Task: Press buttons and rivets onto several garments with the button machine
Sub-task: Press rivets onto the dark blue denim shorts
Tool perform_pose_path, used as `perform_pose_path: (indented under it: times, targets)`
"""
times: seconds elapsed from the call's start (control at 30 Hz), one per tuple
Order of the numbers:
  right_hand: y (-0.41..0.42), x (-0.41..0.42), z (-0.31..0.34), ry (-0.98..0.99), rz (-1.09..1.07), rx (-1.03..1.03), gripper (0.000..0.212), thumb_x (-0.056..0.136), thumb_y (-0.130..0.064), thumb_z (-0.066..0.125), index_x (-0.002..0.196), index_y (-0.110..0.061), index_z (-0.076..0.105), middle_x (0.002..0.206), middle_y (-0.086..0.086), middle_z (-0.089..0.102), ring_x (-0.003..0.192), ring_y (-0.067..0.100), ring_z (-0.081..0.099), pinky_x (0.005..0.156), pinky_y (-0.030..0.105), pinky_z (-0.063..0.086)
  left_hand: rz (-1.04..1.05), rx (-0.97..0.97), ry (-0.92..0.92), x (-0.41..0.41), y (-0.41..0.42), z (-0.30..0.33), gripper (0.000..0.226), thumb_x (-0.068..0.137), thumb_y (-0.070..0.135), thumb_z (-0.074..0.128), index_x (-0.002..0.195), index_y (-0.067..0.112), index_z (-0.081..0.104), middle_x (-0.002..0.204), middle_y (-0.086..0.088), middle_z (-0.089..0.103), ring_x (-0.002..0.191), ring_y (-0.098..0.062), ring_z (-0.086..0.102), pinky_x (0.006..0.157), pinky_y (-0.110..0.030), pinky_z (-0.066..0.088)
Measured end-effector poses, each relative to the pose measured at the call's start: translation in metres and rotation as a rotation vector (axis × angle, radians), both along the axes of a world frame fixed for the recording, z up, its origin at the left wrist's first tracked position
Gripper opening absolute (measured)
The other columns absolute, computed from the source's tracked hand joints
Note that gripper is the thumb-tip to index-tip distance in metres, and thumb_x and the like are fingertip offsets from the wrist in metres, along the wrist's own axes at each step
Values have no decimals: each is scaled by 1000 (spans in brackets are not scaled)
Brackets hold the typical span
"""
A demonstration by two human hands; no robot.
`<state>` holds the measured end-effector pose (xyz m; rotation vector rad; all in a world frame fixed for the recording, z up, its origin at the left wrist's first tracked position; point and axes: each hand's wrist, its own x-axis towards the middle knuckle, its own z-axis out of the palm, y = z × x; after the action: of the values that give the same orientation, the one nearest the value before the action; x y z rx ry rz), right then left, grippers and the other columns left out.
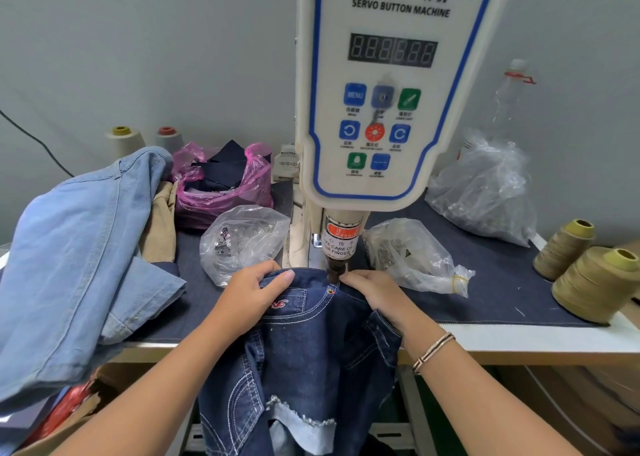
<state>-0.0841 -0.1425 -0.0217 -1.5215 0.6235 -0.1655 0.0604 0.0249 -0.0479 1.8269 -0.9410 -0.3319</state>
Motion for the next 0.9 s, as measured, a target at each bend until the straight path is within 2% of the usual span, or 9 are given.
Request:
perform_pose_path:
  times: [0.17, 0.3, 0.4, 0.47, 0.57, 0.67, 0.73, 0.83, 0.9]
  targets:
    - [-1, -4, 2, 16, 33, 2, 27, 91, -28, 58, 74, -28, 79, 81, -1, 75, 75, 6, 70, 68, 17, 50, -101, -52, -60, -5, 3, 0, 37, 88, 52, 47, 59, 29, 46, 57, 11, 39, 57, -3, 36, 56, -20, 28]
    - [4, -6, 9, -40, -7, 91, 28, 93, -28, 57, 78, -20, 79, 86, 4, 75, 78, 11, 71, 66, 20, 53, -70, -159, 151, -7, -1, 7, 33, 95, 32, 56, 63, 24, 59, 64, 12, 47, 65, -4, 45, 64, -19, 36]
    - [6, -16, 16, 3, 75, 143, 27, 93, -29, 55, 82, -20, 78, 89, 8, 75, 80, 16, 71, 65, 22, 54, -163, -152, 341, -6, 2, 12, 40, 87, 35, 58, 78, -4, 61, 75, -5, 55, 74, -16, 51, 71, -28, 40]
    - [6, -25, 17, 66, 149, 72, 24, 94, -26, 53, 87, -19, 75, 95, 5, 74, 85, 14, 68, 73, 25, 53, -253, -88, 380, -4, 6, 17, 30, 90, 30, 61, 67, 11, 66, 69, -1, 58, 67, -11, 54, 64, -21, 43]
    - [1, -39, 25, 122, 153, -164, 18, 94, -25, 52, 90, -25, 69, 85, -9, 70, 76, 3, 64, 67, 17, 50, -292, 98, 196, 3, 10, 19, 42, 93, 29, 56, 52, 24, 49, 58, 7, 39, 56, -8, 38, 58, -24, 31]
    - [-23, -55, 33, 4, -103, -282, 14, 94, -22, 56, 87, -20, 68, 79, 0, 67, 70, 15, 65, 62, 25, 55, -211, 213, -124, 5, 12, 13, 42, 94, 34, 50, 53, 29, 43, 52, 8, 32, 52, -6, 31, 56, -28, 26]
    - [-44, -64, 36, 12, -306, -643, 18, 93, -26, 56, 82, -19, 69, 83, -2, 63, 80, 18, 59, 65, 27, 47, -127, 249, -329, 2, 15, 8, 35, 86, 49, 42, 56, 31, 44, 48, 4, 37, 50, -12, 37, 55, -29, 30]
    - [-68, -63, 31, 364, -336, -1290, 25, 94, -35, 52, 91, -22, 74, 113, -1, 53, 105, 22, 41, 84, 36, 34, -57, 259, -449, -4, 18, 2, 42, 77, 60, 29, 55, 25, 37, 47, 1, 43, 54, -19, 47, 56, -32, 35]
    - [-75, -54, 25, 561, -169, -1528, 25, 95, -41, 49, 101, -34, 72, 141, 3, 37, 126, 26, 27, 97, 41, 21, -77, 252, -491, -3, 19, 1, 45, 78, 58, 29, 56, 19, 34, 48, -1, 42, 54, -20, 48, 56, -34, 36]
